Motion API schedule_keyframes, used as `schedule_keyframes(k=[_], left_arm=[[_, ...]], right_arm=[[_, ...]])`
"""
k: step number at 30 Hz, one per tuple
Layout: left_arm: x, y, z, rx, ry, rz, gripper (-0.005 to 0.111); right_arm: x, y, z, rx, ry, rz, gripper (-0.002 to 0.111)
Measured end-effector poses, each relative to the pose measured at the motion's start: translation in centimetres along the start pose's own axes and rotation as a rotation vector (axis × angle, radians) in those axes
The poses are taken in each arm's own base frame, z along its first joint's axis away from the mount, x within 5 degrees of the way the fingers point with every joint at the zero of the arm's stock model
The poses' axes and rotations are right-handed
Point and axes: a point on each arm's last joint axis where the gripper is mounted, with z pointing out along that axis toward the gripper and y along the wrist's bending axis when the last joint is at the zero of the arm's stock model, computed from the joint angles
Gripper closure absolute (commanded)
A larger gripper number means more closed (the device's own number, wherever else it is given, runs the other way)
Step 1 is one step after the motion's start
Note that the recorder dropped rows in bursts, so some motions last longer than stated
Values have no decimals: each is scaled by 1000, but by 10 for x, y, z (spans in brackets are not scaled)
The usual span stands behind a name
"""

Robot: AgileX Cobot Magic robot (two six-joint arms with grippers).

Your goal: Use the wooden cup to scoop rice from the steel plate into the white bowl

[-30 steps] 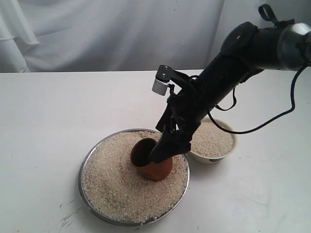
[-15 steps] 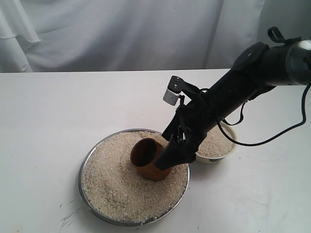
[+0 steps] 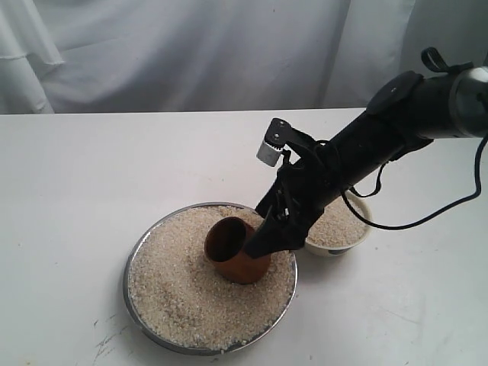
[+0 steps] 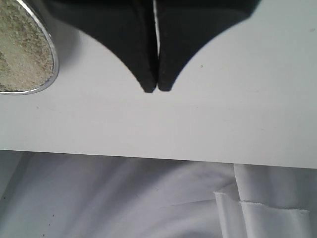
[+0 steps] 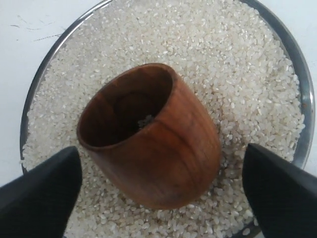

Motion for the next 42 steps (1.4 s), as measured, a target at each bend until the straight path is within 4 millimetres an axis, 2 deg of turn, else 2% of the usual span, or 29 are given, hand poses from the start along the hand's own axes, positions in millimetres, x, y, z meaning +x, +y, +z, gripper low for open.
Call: schedule_keyframes(k=[3, 6, 14, 24, 27, 33, 42], left_arm=[[0, 0, 0, 0, 0, 0, 107], [0, 0, 0, 0, 0, 0, 107], [0, 0, 0, 0, 0, 0, 107], [0, 0, 0, 0, 0, 0, 107], [0, 0, 0, 0, 0, 0, 107], [0, 0, 0, 0, 0, 0, 107], [0, 0, 0, 0, 0, 0, 107]], right_arm=[[0, 0, 0, 4, 0, 0, 53], [0, 0, 0, 4, -1, 0, 60], [-2, 1, 2, 11, 1, -7, 64], [-19, 11, 19, 82, 4, -69, 65], [-19, 11, 18, 86, 4, -34, 60], [-19, 11, 22, 99, 11, -8, 39], [-18, 10, 43, 104, 19, 7, 37]])
